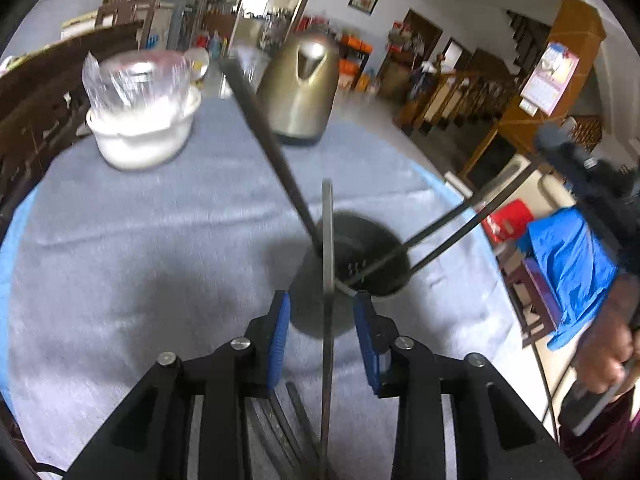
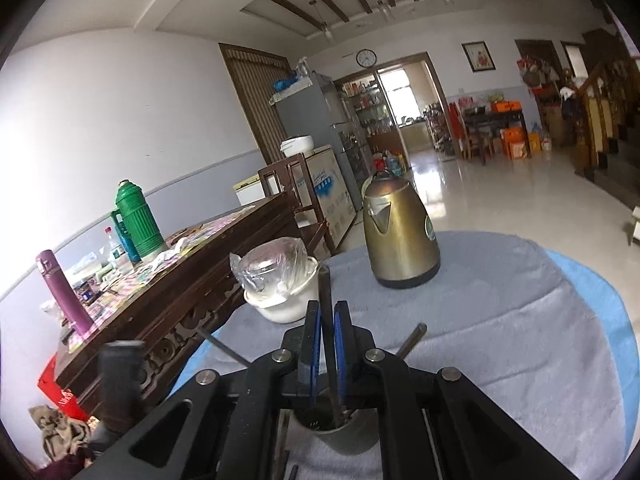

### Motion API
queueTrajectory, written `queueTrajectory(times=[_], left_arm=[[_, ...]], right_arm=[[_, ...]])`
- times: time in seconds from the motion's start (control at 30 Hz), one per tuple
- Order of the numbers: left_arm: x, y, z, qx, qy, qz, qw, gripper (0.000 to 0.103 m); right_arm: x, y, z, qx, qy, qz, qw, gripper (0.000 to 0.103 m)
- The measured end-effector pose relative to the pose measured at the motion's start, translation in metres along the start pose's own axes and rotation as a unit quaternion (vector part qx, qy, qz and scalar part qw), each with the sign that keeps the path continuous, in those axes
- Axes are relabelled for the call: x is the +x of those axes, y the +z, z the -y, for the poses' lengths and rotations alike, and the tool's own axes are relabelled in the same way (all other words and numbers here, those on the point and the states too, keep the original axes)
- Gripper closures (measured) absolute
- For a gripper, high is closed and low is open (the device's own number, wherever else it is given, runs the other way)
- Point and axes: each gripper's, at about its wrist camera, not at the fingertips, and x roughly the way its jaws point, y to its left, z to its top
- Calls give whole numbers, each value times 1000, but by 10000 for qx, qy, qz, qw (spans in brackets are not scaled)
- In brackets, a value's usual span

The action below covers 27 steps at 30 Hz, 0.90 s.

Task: Organize utensils
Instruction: 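Lower the chopsticks into the grey cup and open the left tool while the right tool releases, then withdraw both open tools from the cup toward the chopsticks on the cloth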

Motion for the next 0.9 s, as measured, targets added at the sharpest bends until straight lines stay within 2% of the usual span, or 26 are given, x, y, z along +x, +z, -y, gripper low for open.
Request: queueTrajectory(times=[0.03,0.13,0.2,0.27,0.33,0.43,0.47,0.53,0.67,0.73,0.8,0.9], left_arm=[[3,-4,0,-15,-5,-63,10000,65],[10,-11,2,20,-38,-188,9998,65],[16,-14,4,54,-16,-255,9997,65],[20,-18,6,93,-3,-288,9995,65],[22,-18,6,159,32,-296,9994,65],[26,-16,6,194,81,-270,9994,86],[28,-16,6,191,101,-262,9994,92],[27,-16,8,200,103,-187,9996,96],[7,-15,19,396,157,188,9989,97],[-6,-12,26,480,143,359,9981,97],[-22,-5,32,508,112,595,9969,97],[-52,12,38,386,27,1197,9921,97]], right_arm=[[-5,-1,2,59,27,8,10000,91],[-20,-7,11,288,263,177,9991,73],[-34,-12,19,513,404,405,9970,38],[-50,-18,26,657,474,706,9942,38],[-60,-26,30,726,417,796,9933,38],[-73,-43,42,789,240,811,9933,38],[-74,-52,48,796,127,702,9943,39],[-72,-63,58,866,17,482,9951,40],[-64,-89,71,911,-216,30,9956,41],[-60,-101,73,886,-202,-156,9957,41],[-54,-111,71,860,-139,-324,9957,41],[-48,-125,67,819,-17,-524,9953,41]])
